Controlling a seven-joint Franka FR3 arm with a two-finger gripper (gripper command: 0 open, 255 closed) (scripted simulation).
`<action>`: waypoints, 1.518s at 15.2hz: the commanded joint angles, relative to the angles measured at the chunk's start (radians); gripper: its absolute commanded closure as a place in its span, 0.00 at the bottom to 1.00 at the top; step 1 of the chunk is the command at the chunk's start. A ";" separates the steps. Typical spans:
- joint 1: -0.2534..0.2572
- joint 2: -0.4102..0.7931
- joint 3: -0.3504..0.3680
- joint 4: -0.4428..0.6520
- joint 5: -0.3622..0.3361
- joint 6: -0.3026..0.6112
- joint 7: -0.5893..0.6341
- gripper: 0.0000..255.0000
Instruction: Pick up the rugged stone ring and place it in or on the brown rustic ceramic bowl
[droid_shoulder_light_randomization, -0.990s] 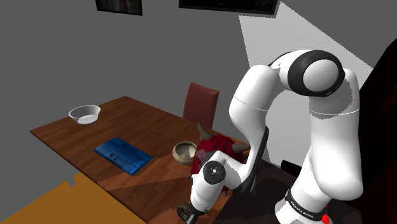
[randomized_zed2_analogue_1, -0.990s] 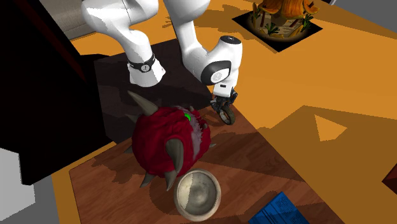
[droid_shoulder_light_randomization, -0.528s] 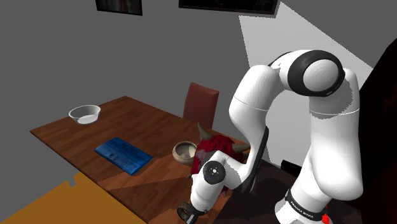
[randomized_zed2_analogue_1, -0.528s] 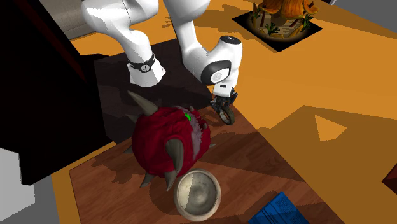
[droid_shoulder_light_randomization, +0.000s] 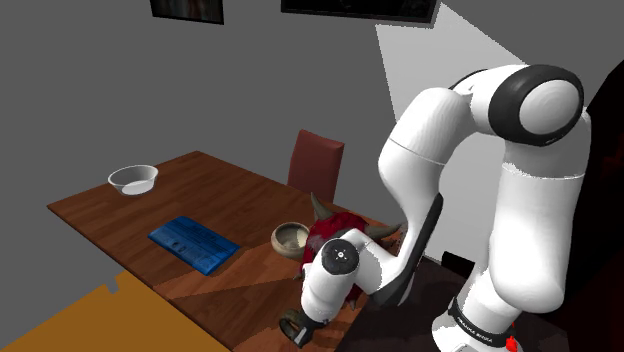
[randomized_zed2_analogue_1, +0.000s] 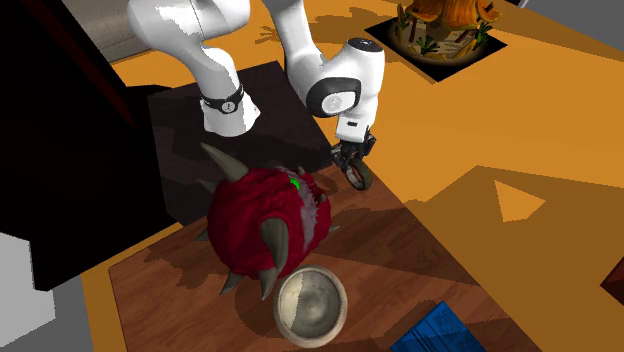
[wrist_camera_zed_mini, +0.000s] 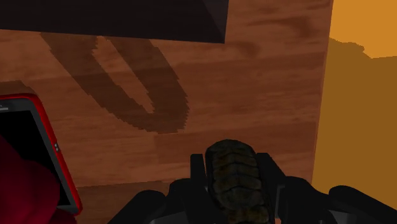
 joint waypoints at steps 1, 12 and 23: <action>-0.029 -0.036 0.042 -0.016 0.081 -0.008 -0.065 1.00; -0.142 -0.289 0.261 -0.095 0.666 -0.065 -0.515 1.00; 0.001 -0.508 0.183 -0.088 1.035 -0.233 -0.797 1.00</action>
